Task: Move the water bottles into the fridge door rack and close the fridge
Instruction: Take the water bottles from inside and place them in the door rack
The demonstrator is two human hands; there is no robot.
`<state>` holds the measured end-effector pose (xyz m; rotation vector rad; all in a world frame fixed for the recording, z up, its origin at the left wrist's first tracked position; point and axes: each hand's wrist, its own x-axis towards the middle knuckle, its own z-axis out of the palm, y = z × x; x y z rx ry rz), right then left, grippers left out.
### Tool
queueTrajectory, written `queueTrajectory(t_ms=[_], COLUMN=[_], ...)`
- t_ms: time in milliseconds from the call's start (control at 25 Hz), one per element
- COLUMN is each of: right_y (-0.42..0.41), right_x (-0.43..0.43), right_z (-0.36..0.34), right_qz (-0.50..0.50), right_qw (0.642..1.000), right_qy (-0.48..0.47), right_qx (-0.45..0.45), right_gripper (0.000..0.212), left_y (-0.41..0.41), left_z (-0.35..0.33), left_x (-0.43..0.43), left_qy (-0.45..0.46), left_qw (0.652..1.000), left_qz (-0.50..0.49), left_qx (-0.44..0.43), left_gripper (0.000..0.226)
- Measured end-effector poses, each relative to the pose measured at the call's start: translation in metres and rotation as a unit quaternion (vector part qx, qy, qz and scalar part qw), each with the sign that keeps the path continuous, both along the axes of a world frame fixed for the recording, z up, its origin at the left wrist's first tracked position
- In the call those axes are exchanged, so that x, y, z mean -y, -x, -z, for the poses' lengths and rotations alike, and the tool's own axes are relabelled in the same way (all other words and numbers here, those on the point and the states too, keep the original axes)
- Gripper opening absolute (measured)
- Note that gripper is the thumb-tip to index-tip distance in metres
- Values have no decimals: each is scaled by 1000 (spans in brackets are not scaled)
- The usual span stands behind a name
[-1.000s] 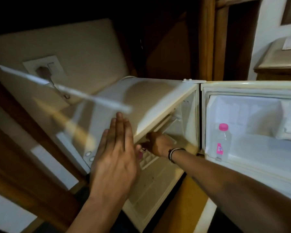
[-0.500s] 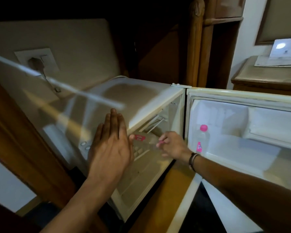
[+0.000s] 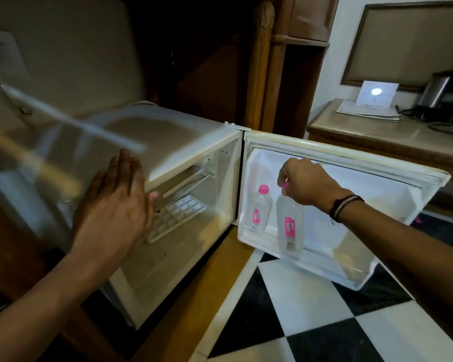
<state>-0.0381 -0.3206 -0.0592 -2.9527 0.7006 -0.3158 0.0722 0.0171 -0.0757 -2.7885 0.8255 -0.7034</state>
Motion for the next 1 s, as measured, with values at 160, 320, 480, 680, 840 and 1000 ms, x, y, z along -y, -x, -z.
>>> queueTrajectory(t_ms=[160,320,480,680,840,1000], right_y=[-17,-44,-61,-74,-74,-80], right_x=[20,40,51,61,44,-20], right_z=[25,58,95,102,95,79], right_qz=[31,66,76,85,84,-77], right_qw=[998,997,997,996,996,980], right_qy=[47,4,-32,-36,42,73], right_qx=[22,28,10,9,9,166], right_gripper=[9,7,9,7,15,27], left_y=[2,-2,-7,-9,-5,-7], left_z=[-2,2,5,6,4,8], left_x=[-1,-2,-2,-4,-6,-6], left_qy=[-25,-27,-17,-14,-8,-5], left_qw=[1000,1000,1000,1000,998,998], left_qz=[-3,1,8,1,-1,14], left_qx=[-7,4,10,23,55,56], left_gripper=[77,76,78,78,75,76])
